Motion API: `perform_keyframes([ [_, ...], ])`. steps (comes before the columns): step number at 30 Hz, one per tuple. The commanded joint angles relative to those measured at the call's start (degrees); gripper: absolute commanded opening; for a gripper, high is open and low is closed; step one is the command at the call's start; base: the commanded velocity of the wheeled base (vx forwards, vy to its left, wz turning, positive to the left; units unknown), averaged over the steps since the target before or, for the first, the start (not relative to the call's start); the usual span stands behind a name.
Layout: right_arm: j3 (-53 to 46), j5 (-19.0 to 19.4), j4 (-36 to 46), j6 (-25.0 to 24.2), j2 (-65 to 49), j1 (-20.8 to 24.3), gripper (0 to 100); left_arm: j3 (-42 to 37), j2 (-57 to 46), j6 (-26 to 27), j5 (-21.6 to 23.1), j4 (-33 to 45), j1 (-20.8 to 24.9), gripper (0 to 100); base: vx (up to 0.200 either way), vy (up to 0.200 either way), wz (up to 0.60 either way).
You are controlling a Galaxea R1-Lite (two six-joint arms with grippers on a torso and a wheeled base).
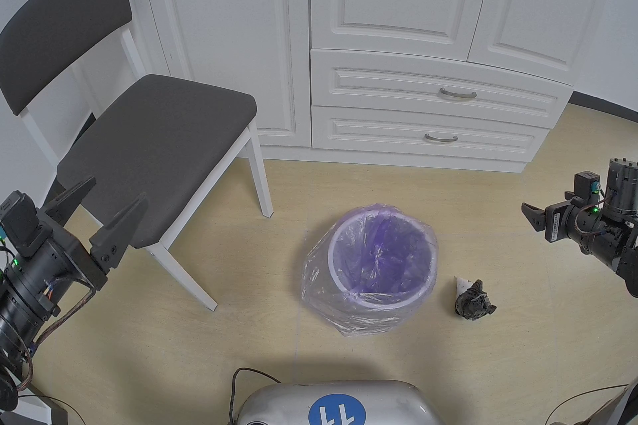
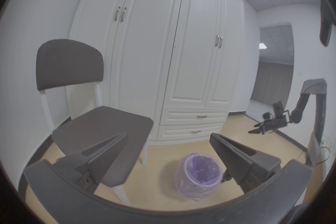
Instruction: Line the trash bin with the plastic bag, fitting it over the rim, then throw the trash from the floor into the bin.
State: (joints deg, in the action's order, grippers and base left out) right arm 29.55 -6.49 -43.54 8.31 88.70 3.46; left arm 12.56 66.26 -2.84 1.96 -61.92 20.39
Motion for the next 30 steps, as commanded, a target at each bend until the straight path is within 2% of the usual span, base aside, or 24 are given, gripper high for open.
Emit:
perform_keyframes([
  [1,0.5,0.0,0.0,-0.1,3.8,-0.6,100,-1.0,-1.3,-2.7,1.8,-0.2,-0.4,100,0.0,0.0,0.0],
  [6,1.6,0.1,0.1,-0.1,9.6,-1.8,100,-0.6,-1.2,-3.2,1.8,-0.4,-0.4,100,0.0,0.0,0.0],
  [8,3.5,0.1,0.2,-0.1,15.1,-3.6,100,-0.8,-0.9,-3.0,1.8,-0.5,-0.5,100,0.0,0.0,0.0],
  [15,16.7,0.9,2.5,0.5,34.4,-6.7,100,-0.4,0.8,-3.0,1.7,-0.3,-0.4,100,0.0,0.0,0.0],
  [17,25.4,1.3,11.4,0.9,39.7,-7.0,100,-0.3,2.5,-2.7,1.7,-0.8,-0.5,100,0.0,0.0,0.0],
  [20,40.8,1.7,29.3,0.9,46.4,-7.1,100,-0.6,3.2,-2.7,1.7,-0.8,-0.5,100,0.0,0.0,0.0],
  [23,58.2,3.5,44.1,-0.1,54.8,-7.2,100,-0.7,4.4,-2.7,1.7,-0.8,-0.5,100,0.0,0.0,0.0],
  [28,81.8,5.6,57.8,-2.7,67.7,-6.8,100,-0.3,6.7,-2.8,1.7,-0.9,-0.5,100,0.0,0.0,0.0],
  [30,85.0,6.3,62.0,-4.0,72.0,-6.5,100,-0.4,7.7,-2.7,1.7,-0.9,-0.5,100,0.0,0.0,0.0],
])
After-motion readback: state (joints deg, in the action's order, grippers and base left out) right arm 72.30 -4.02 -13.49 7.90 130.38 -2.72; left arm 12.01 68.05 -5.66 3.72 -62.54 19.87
